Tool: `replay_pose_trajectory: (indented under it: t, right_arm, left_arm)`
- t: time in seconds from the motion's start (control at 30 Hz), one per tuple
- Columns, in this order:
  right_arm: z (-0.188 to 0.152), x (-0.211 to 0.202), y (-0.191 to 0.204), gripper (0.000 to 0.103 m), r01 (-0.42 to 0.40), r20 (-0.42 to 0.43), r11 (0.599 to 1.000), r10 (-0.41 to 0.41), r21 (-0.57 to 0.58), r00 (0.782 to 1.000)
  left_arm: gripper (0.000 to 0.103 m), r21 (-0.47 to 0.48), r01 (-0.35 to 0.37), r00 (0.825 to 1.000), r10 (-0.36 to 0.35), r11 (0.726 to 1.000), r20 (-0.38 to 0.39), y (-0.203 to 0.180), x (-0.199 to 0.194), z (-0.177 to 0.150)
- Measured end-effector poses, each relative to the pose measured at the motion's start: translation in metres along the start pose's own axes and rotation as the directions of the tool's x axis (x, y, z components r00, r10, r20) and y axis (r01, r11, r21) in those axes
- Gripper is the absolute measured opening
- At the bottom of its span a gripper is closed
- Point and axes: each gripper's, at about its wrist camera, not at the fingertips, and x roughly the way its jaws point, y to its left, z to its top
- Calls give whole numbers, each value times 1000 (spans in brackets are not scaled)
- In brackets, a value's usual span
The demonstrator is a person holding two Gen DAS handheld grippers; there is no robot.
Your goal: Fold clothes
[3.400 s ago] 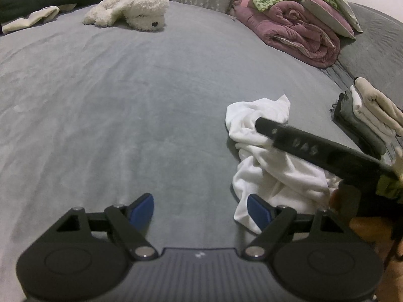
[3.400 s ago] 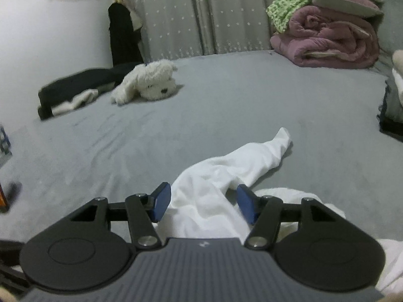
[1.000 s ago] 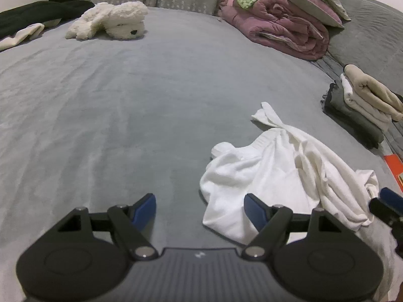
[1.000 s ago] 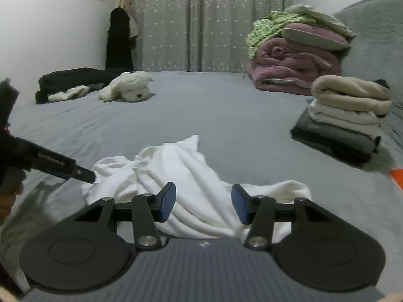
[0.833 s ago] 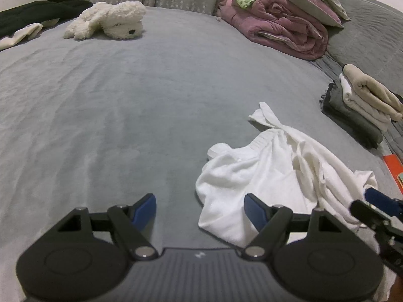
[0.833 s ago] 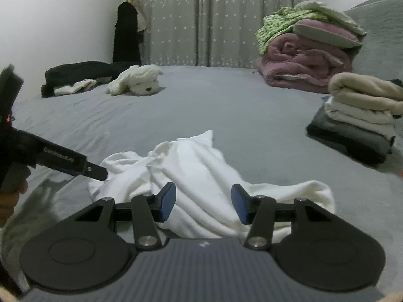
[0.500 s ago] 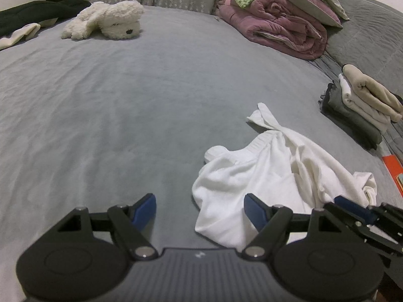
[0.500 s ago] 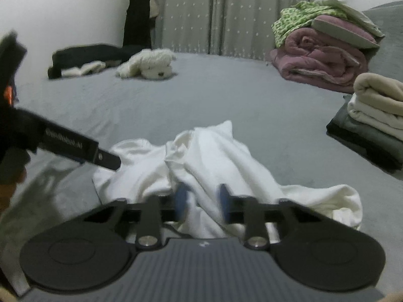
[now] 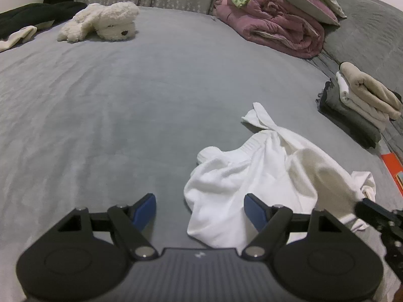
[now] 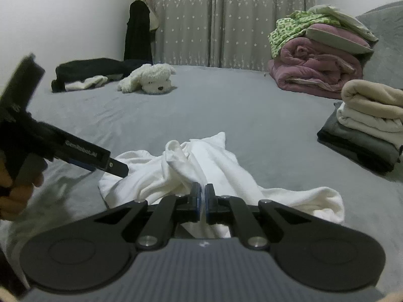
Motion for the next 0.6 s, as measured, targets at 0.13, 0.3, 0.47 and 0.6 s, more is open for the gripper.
replay_pose_trajectory:
  t: [0.13,0.3,0.47,0.6]
  right_arm:
    - [-1,-11,-9,0,13,11,1000,-13,8,1000]
    - [-6,-17,-20,0,49,-1,999,-49,24,999]
    - [-10,-14,-34,0,108,-39,993,-106,53,994]
    - [-12,-13,-44,2,95,-52,991,-90,95,995]
  left_arm:
    - [78,7,-4,1000,4,1000,0,-3,1,-1]
    - [77,4,-1,1000,1,1000,7,-5,2,-1]
    - [75,-16,13,1000,-13,1000,18,-7,4,0]
    - [67,-36,23,1000,-23,999,12,-10,11,2]
